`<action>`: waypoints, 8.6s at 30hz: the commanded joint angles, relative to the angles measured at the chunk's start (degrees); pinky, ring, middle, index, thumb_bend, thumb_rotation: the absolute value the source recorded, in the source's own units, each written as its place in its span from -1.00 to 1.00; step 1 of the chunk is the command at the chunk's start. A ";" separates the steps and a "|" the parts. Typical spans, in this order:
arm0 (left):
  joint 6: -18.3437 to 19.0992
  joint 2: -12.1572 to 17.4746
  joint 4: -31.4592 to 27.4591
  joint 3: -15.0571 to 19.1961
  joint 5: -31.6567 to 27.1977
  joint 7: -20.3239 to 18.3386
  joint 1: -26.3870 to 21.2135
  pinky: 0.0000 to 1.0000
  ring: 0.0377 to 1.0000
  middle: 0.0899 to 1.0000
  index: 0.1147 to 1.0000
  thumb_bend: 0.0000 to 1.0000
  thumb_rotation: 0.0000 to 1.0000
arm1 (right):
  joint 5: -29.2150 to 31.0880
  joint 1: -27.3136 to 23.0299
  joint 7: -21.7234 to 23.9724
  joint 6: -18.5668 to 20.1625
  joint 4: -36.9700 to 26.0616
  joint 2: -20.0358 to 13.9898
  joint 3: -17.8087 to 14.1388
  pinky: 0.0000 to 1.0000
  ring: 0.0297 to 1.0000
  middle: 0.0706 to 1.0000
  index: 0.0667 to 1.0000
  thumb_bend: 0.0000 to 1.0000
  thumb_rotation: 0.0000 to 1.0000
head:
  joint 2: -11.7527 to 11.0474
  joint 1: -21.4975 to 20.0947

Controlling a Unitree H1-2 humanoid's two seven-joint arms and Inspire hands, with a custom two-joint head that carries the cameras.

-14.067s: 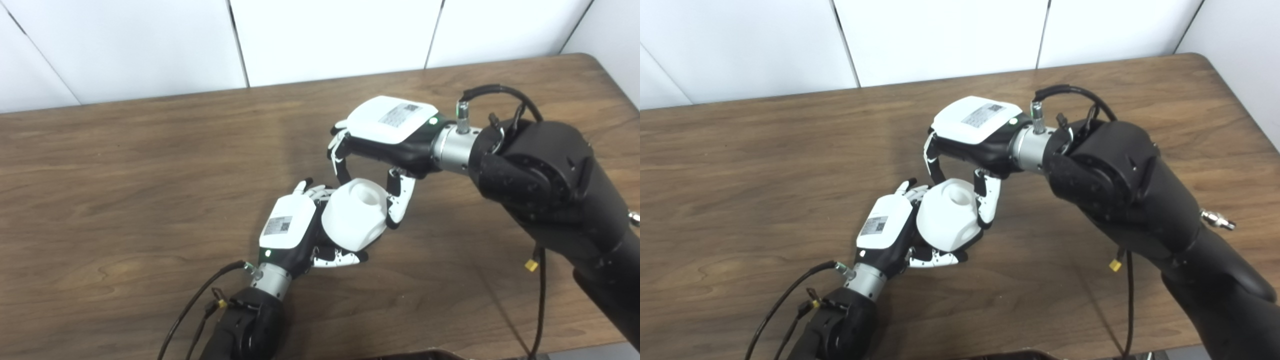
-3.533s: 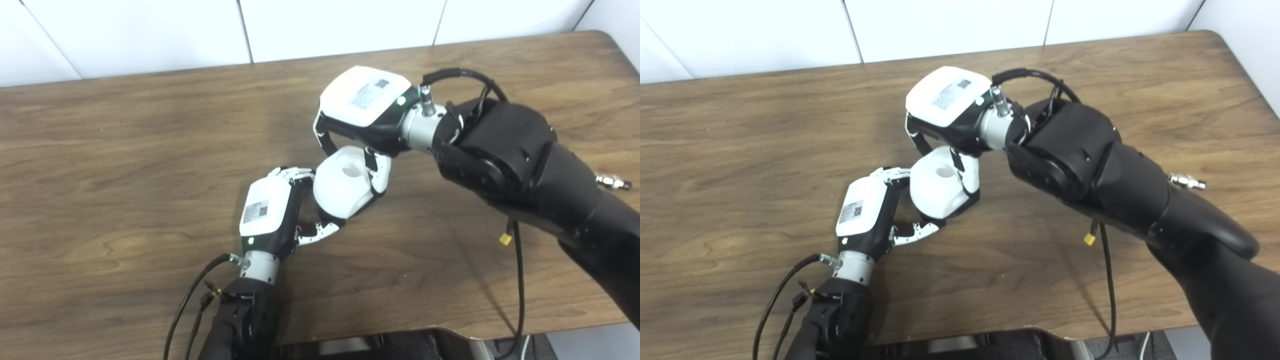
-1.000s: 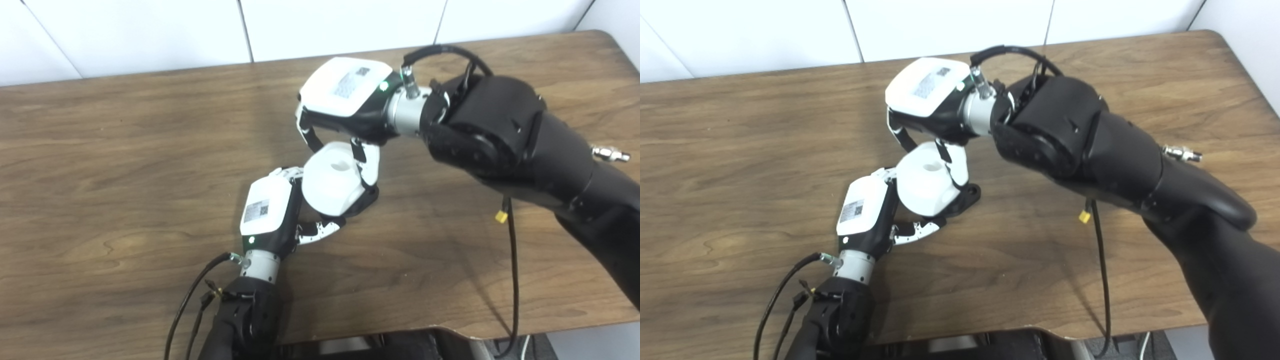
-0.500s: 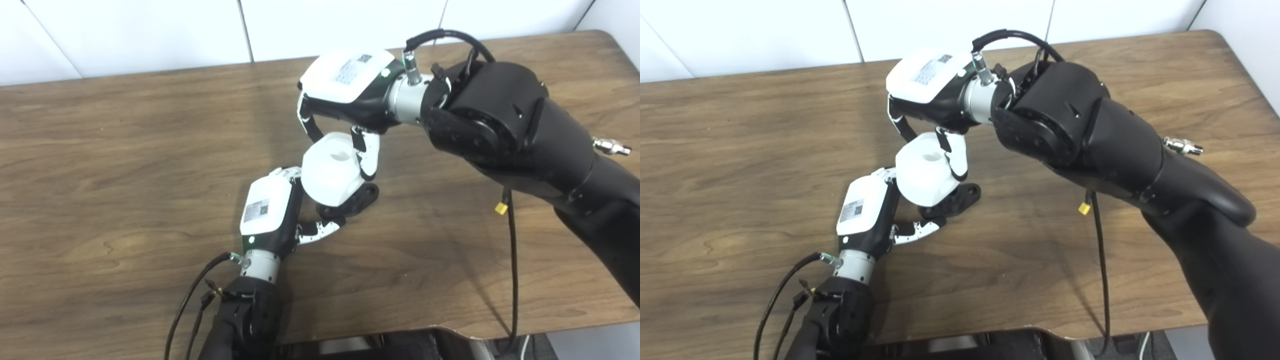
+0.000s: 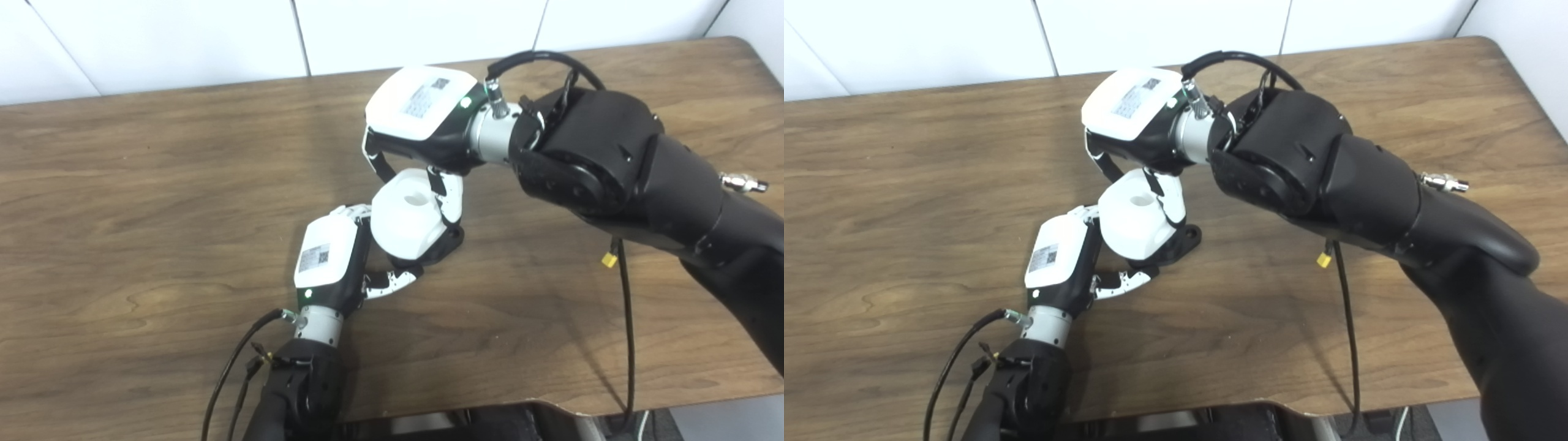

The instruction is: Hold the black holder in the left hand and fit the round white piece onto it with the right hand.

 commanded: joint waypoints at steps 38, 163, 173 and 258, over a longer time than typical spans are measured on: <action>-0.25 -0.53 -2.19 -0.07 -0.26 -1.16 -0.39 0.73 0.59 0.45 -0.17 0.04 -0.89 | -4.72 -1.41 5.95 1.70 -0.84 -2.45 0.96 0.47 0.85 0.52 -0.12 0.05 -0.73 | 0.59 -0.72; 0.26 -0.92 -2.78 0.02 0.34 -1.84 -0.67 0.76 0.59 0.45 -0.17 0.04 -0.89 | -0.59 -1.85 5.95 1.69 0.28 -3.11 -1.89 0.29 0.71 0.45 -0.12 0.05 -0.73 | 1.46 -1.52; 0.32 -1.04 -2.84 0.08 0.37 -1.80 -0.72 0.78 0.60 0.45 -0.17 0.04 -0.89 | -2.52 -0.07 5.95 1.69 0.06 -2.37 0.27 0.29 0.70 0.45 -0.11 0.05 -0.73 | 1.46 -1.56; 0.89 -1.26 -4.16 0.08 0.40 -2.50 -0.75 0.77 0.61 0.45 -0.17 0.04 -0.89 | -8.36 -0.11 5.95 1.69 0.38 -3.70 11.16 0.21 0.60 0.36 -0.10 0.04 -0.74 | 2.20 -2.55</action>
